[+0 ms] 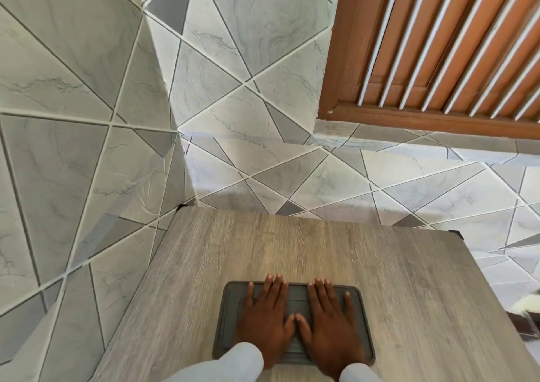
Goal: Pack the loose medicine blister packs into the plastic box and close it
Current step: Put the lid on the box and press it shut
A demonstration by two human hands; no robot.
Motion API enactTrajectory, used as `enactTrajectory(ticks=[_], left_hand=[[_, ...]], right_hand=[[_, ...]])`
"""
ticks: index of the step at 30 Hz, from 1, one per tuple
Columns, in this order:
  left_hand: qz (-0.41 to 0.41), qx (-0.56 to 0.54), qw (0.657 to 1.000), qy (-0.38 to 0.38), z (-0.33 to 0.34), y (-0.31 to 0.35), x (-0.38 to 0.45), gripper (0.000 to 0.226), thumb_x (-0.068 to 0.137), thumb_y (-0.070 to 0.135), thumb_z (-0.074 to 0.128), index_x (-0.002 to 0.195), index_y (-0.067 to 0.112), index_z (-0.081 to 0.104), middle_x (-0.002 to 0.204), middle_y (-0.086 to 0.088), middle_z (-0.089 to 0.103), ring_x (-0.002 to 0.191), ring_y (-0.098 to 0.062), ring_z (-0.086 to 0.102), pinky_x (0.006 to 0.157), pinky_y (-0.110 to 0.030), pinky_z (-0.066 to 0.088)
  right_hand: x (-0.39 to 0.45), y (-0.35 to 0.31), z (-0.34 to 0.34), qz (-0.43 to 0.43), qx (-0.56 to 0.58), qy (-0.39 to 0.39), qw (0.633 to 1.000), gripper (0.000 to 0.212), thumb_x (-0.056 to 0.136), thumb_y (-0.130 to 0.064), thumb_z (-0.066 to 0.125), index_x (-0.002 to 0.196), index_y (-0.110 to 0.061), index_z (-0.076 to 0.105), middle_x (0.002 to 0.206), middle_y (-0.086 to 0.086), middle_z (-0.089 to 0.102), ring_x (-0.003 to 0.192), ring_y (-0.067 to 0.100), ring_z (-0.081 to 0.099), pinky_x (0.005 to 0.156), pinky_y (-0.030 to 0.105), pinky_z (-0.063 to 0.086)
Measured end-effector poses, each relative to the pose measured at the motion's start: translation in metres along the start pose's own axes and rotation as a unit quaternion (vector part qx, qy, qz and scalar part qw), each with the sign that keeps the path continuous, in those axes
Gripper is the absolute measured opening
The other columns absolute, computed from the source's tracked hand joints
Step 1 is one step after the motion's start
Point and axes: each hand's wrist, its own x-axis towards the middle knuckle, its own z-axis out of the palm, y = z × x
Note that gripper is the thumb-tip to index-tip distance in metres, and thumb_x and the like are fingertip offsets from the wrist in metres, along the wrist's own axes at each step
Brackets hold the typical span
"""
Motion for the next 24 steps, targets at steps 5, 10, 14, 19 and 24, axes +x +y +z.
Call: enactTrajectory(ticks=[5,10,14,19,24], left_hand=[[-0.001,-0.008,1.000,-0.002,0.003,-0.002,0.002,0.066,0.078,0.051,0.047,0.132,0.013,0.054,0.138,-0.002,0.056,0.130,-0.020,0.051,0.110,-0.048,0.009],[-0.004,-0.021,1.000,0.002,0.001,-0.002,0.004,0.068,0.078,0.052,0.048,0.135,0.015,0.052,0.141,0.000,0.054,0.132,-0.018,0.049,0.110,-0.046,0.007],[-0.008,-0.019,1.000,-0.008,-0.006,-0.001,0.003,0.071,0.087,0.051,0.032,0.149,0.017,0.024,0.158,0.000,0.026,0.147,-0.017,0.017,0.112,-0.043,-0.014],[0.020,0.000,1.000,0.004,-0.010,-0.009,-0.006,0.071,0.092,0.052,0.018,0.151,0.019,-0.005,0.161,0.002,-0.009,0.147,-0.014,-0.016,0.111,-0.043,-0.021],[-0.078,-0.012,0.997,0.013,-0.012,-0.065,-0.026,0.072,0.087,0.056,0.005,0.144,0.019,-0.018,0.161,0.001,-0.012,0.141,-0.016,-0.024,0.109,-0.041,-0.024]], right_hand=[[0.002,0.004,0.004,-0.009,0.009,0.007,1.000,0.074,0.079,-0.056,0.046,0.136,-0.009,0.051,0.143,0.007,0.050,0.138,0.020,0.037,0.111,0.050,0.016],[0.003,0.004,0.003,-0.011,0.012,0.007,1.000,0.074,0.079,-0.056,0.045,0.138,-0.011,0.049,0.144,0.006,0.050,0.138,0.021,0.040,0.113,0.044,0.009],[0.003,0.003,0.000,-0.010,0.010,0.010,1.000,0.073,0.082,-0.056,0.044,0.139,-0.011,0.047,0.146,0.006,0.048,0.139,0.021,0.038,0.112,0.045,0.010],[-0.002,0.005,-0.001,-0.027,0.020,0.017,0.999,0.071,0.088,-0.056,0.035,0.144,-0.013,0.038,0.150,0.006,0.042,0.142,0.022,0.031,0.113,0.044,0.006],[-0.012,0.033,-0.006,0.016,0.019,0.029,0.999,0.084,0.085,-0.073,0.009,0.150,-0.021,0.023,0.159,0.004,0.022,0.148,0.023,0.010,0.116,0.045,-0.006]])
